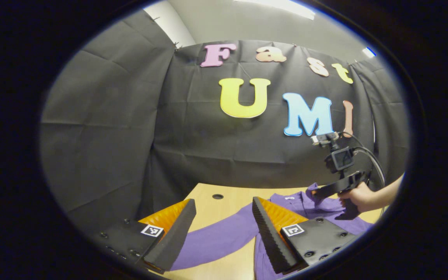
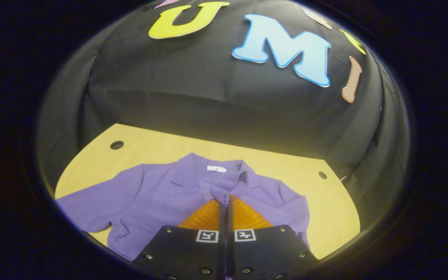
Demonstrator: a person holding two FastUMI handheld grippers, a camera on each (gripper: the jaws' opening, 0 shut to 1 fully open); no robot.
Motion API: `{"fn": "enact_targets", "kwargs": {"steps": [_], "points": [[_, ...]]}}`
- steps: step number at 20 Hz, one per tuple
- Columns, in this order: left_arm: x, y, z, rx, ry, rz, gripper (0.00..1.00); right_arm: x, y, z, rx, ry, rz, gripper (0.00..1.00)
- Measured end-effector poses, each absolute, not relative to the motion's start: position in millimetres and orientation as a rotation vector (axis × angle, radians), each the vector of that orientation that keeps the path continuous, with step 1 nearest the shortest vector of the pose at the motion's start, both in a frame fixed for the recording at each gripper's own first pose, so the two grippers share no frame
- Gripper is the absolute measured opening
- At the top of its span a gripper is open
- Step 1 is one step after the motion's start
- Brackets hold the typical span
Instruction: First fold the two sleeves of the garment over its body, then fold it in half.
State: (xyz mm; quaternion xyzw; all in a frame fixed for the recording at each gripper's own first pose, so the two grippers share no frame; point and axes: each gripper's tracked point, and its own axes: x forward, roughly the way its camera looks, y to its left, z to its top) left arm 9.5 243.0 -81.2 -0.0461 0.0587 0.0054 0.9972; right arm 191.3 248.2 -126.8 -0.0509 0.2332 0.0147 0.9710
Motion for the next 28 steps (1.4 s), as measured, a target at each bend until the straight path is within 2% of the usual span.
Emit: {"fn": "enact_targets", "kwargs": {"steps": [1,5,10,12,18,21,22,23,24,26,27,28], "points": [[8,244,-83,-0.094,0.121,0.014,0.98,191,259,-136,-0.110,0.489,0.044,0.01],[5,251,-90,-0.102,0.132,0.037,0.95,196,287,-161,-0.125,0.538,0.074,0.01],[8,258,-108,-0.118,0.169,0.054,0.98,196,303,-182,-0.148,0.581,0.127,0.04],[13,260,-116,-0.114,0.178,0.053,0.92,195,308,-187,-0.148,0.595,0.159,0.06],[26,265,-120,-0.078,0.177,0.055,0.92,195,311,-192,-0.130,0.608,0.197,0.10],[25,265,-119,-0.076,0.174,0.065,0.92,192,315,-188,-0.126,0.597,0.227,0.23],[24,265,-118,-0.079,0.174,0.067,0.92,191,315,-186,-0.131,0.594,0.230,0.37],[22,265,-117,-0.080,0.173,0.068,0.92,189,315,-186,-0.132,0.588,0.236,0.37],[20,264,-116,-0.082,0.172,0.070,0.92,187,317,-183,-0.132,0.584,0.244,0.46],[21,265,-116,-0.085,0.166,0.076,0.92,182,317,-179,-0.133,0.574,0.255,0.51],[21,266,-116,-0.081,0.164,0.081,0.92,179,319,-178,-0.128,0.570,0.264,0.56],[20,267,-116,-0.073,0.164,0.089,0.92,176,320,-174,-0.123,0.561,0.272,0.70]]}}
